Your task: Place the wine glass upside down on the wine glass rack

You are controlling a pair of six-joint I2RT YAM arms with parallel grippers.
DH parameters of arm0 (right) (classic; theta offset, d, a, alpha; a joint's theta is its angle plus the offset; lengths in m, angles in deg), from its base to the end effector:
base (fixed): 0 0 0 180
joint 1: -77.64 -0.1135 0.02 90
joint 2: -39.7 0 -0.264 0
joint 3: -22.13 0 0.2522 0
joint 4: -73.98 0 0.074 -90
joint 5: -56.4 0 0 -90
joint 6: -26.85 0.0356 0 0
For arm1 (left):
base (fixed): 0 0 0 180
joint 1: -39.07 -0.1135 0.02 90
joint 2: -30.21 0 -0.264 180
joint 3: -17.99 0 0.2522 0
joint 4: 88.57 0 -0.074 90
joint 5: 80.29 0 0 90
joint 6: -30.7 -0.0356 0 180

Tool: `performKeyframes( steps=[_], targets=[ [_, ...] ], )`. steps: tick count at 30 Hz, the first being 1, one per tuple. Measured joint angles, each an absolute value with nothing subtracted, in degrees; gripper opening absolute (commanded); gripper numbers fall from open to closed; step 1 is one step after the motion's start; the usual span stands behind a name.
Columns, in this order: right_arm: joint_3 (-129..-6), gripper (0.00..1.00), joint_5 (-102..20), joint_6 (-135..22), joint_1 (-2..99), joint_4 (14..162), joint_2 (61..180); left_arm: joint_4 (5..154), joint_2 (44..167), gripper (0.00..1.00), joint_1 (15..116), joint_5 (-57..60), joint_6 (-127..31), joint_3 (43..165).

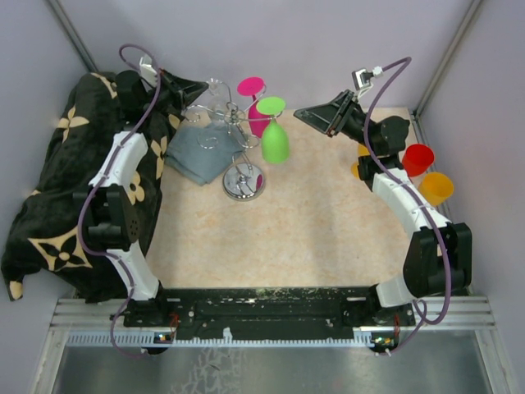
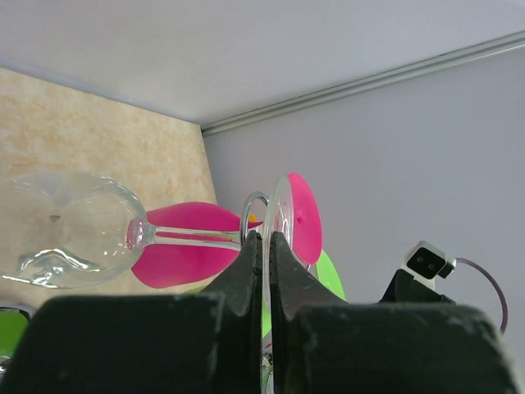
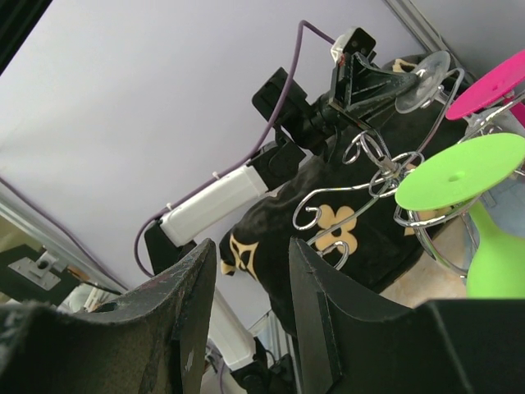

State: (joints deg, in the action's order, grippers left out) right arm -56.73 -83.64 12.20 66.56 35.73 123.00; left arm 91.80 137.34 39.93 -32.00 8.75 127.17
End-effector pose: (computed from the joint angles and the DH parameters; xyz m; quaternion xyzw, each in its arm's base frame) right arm 0.3099 0.0885 0.4101 -0.0889 0.5598 0.6925 0.4462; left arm 0.4499 -0.0304 0.3791 -0.1438 0.6809 -0.5848 0.4169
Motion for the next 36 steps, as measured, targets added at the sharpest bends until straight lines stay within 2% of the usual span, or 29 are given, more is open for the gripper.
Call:
performKeyframes(
  steps=[5, 8, 14, 21, 32, 36],
  targets=[
    [-56.01, 0.41, -83.64, 12.22, 66.56, 35.86, 123.0, 91.82, 136.21, 0.0, 39.93, -32.35, 8.47, 125.99],
    [-55.79, 0.41, -83.66, 12.22, 66.56, 35.93, 123.0, 91.82, 135.84, 0.08, 39.93, -32.79, 8.36, 125.51],
    [-55.74, 0.41, -83.64, 12.22, 66.56, 36.01, 123.0, 92.19, 135.35, 0.09, 39.84, -33.36, 8.36, 124.31],
    [-54.89, 0.41, -83.64, 11.33, 66.56, 37.26, 122.24, 92.78, 133.89, 0.26, 39.43, -33.53, 8.08, 122.3],
    [-53.86, 0.41, -83.18, 10.12, 66.56, 38.83, 120.93, 91.38, 130.96, 0.4, 37.94, -34.28, 6.17, 121.77],
    [-53.95, 0.41, -82.66, 6.47, 66.7, 44.08, 119.75, 90.93, 130.13, 0.41, 36.69, -34.49, 5.28, 121.77]
  ],
)
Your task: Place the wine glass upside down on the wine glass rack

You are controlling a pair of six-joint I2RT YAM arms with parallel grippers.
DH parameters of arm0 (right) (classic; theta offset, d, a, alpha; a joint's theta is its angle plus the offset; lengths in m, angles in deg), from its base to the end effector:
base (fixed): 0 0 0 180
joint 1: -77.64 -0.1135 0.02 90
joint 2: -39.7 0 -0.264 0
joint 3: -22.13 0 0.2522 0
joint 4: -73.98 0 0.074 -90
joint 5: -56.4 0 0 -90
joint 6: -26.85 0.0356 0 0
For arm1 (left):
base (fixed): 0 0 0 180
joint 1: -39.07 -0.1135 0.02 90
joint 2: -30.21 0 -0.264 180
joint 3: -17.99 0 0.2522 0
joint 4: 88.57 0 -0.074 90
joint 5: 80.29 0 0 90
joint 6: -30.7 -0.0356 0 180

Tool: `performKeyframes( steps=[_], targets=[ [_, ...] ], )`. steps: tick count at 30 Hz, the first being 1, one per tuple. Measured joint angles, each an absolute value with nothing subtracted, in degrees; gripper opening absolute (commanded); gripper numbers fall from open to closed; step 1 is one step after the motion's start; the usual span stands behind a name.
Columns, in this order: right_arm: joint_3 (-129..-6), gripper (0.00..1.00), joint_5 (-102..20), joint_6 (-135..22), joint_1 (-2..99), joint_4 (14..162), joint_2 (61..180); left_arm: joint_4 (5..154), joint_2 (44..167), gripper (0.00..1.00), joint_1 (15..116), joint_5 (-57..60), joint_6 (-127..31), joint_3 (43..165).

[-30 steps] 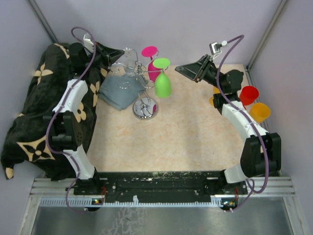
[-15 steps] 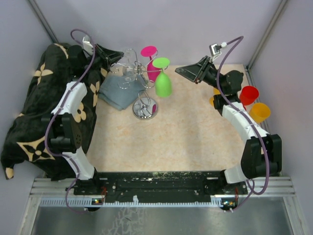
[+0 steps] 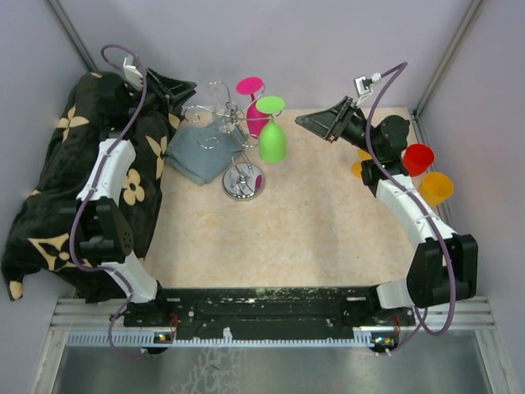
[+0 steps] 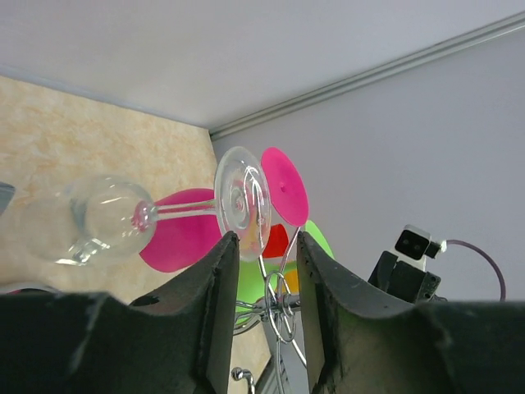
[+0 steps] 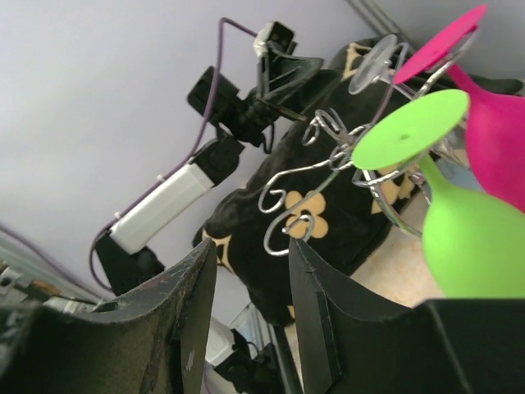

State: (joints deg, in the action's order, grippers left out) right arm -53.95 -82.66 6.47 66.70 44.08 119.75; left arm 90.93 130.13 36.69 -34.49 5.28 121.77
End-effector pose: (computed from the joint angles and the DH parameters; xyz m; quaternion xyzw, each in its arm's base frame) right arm 0.3027 0.0859 0.3986 -0.0704 0.5931 0.6666 0.4460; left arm 0.4171 -0.0075 0.3964 -0.1224 0.6812 -0.5692 0.4439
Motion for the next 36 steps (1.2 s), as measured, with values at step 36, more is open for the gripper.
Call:
performKeyframes(
  steps=[36],
  targets=[
    [-91.76, 0.39, -29.37, -44.15, 72.82, 128.38, 141.63, 71.25, 109.65, 0.42, 30.86, -28.57, -15.25, 119.61]
  ],
)
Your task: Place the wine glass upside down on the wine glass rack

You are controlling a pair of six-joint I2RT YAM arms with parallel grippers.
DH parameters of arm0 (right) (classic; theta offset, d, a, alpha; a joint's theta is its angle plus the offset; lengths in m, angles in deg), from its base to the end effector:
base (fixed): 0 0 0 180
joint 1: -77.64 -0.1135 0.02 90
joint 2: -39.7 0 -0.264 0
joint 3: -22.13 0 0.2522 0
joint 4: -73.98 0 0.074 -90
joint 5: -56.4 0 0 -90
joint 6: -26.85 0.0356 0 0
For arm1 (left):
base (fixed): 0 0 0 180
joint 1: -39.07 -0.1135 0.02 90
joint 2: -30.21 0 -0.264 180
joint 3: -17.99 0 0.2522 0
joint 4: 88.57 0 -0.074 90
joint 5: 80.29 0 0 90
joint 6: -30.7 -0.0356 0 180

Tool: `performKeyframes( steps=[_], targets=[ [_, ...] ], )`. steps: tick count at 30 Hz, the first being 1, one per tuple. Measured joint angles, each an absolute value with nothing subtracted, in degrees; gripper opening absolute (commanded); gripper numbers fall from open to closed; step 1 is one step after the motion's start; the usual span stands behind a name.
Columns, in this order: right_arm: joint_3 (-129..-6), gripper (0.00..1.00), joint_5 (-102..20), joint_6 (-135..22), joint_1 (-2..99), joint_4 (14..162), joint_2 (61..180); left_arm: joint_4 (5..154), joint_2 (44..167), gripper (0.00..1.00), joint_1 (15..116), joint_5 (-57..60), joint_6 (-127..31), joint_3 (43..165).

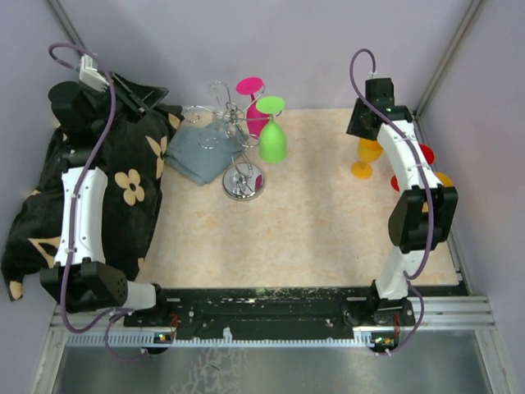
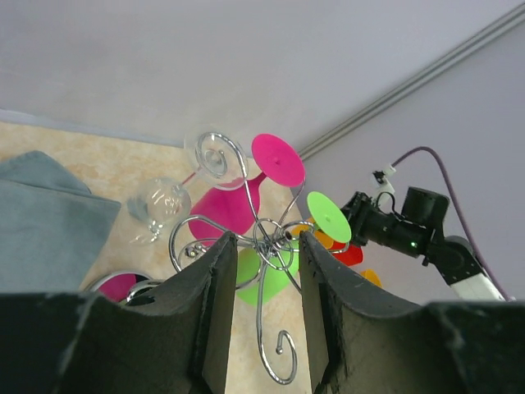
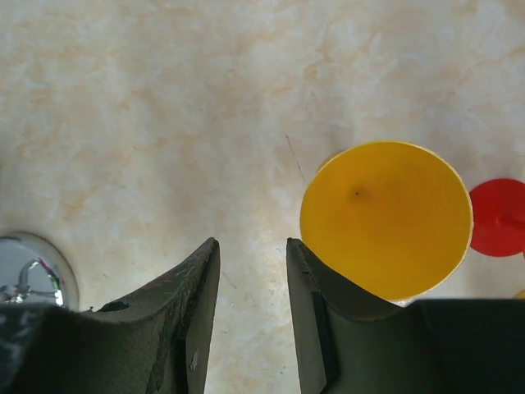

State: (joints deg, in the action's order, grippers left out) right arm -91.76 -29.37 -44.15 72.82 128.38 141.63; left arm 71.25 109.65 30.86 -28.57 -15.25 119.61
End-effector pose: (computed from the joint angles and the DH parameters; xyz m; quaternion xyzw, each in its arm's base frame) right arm 0.4009 0.0312 0.3502 0.1276 0.9056 0.0501 0.4012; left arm 0.3070 0.0220 0.4718 -0.0773 0.6931 -0.4258 0.5765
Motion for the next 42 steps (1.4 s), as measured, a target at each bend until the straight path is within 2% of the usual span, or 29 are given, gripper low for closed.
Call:
performKeyframes(
  steps=[14, 29, 33, 35, 37, 42],
  targets=[
    [-94.82, 0.38, -21.31, -47.14, 72.82, 131.83, 145.63, 71.8, 107.68, 0.42, 30.86, -28.99, -15.42, 112.79],
    [-94.8, 0.35, -21.26, -47.6, 72.82, 131.94, 150.02, 72.52, 107.66, 0.42, 30.86, -29.51, -15.36, 112.15],
    [-94.8, 0.25, -21.26, -47.62, 72.82, 131.92, 150.24, 72.63, 107.66, 0.42, 30.86, -29.55, -15.2, 111.87],
    [-94.8, 0.16, -21.26, -47.71, 72.82, 131.94, 150.3, 72.74, 107.64, 0.42, 30.86, -29.62, -15.16, 111.56],
    [-94.8, 0.01, -21.26, -47.84, 72.82, 131.94, 150.48, 72.72, 107.53, 0.42, 30.86, -29.73, -15.16, 111.21],
    [-94.8, 0.0, -20.96, -47.75, 72.82, 131.88, 150.68, 72.72, 106.77, 0.42, 30.86, -29.75, -15.16, 110.67]
  ],
)
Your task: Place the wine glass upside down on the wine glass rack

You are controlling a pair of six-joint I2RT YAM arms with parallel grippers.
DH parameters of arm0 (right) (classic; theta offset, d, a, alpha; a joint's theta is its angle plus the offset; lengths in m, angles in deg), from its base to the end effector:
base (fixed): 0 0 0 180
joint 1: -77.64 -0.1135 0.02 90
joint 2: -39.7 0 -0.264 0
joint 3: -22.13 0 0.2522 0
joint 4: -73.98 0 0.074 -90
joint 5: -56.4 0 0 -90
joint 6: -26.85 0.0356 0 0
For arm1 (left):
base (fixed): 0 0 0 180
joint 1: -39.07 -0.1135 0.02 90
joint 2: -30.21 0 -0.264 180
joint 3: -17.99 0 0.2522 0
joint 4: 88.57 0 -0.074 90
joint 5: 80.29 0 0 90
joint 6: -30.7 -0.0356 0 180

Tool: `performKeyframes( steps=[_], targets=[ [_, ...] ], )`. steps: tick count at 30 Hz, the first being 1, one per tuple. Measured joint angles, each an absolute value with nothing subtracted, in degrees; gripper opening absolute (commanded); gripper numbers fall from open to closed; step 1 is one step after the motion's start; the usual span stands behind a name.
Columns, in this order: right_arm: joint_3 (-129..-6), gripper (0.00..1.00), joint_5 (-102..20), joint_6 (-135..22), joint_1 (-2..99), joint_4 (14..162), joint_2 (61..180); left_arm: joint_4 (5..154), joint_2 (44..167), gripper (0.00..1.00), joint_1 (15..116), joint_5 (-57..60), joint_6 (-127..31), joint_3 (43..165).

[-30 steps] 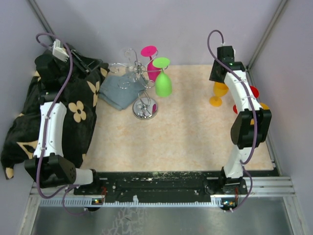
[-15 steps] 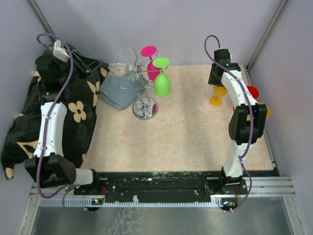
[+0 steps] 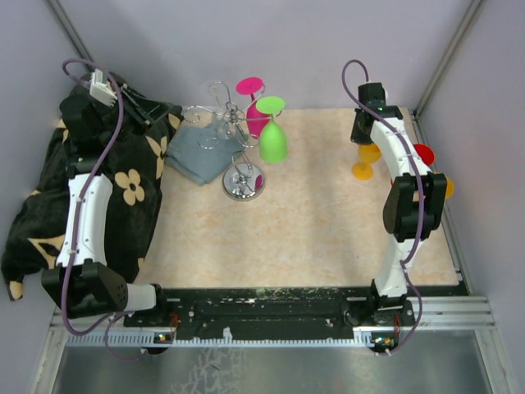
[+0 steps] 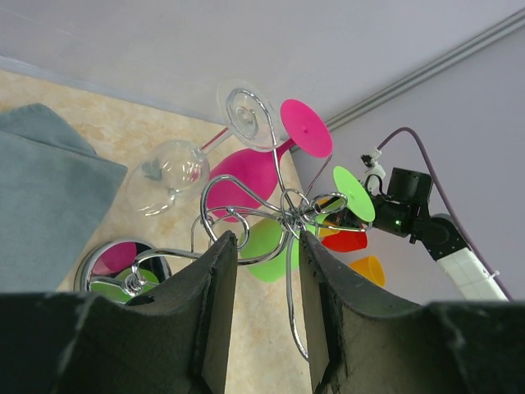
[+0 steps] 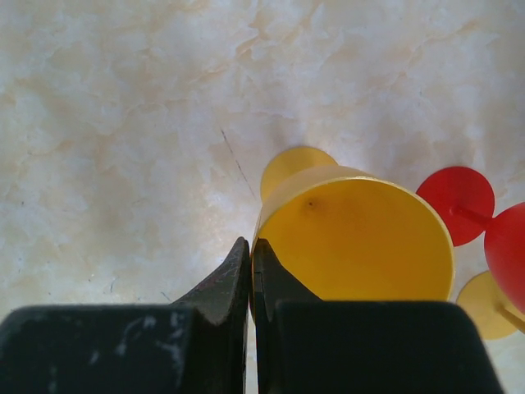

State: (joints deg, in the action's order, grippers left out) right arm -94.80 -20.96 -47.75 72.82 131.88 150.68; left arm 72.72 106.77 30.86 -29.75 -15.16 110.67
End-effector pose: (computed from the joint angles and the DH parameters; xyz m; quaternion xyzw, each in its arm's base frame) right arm 0.4315 0.0286 0.3005 0.1224 0.9323 -0.0456 0.3372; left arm 0.3024 0.0208 0.4357 -0.0908 0.7136 -0.4327 0.5434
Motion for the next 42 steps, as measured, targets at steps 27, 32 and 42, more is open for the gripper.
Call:
performKeyframes(
  steps=[27, 32, 42],
  targets=[
    [-83.9, 0.0, -36.8, -33.85, 68.49, 104.49, 118.5, 81.66, 100.82, 0.43, 30.88, -34.06, -6.02, 105.36],
    [-77.3, 0.0, -47.8, -22.14, 68.49, 89.54, 115.97, 89.26, 99.29, 0.44, 30.88, -36.51, 0.25, 102.1],
    [-72.6, 0.0, -67.47, 9.84, 68.49, 49.06, 121.15, 109.46, 98.77, 0.45, 31.69, -39.17, 18.0, 94.82]
  ],
)
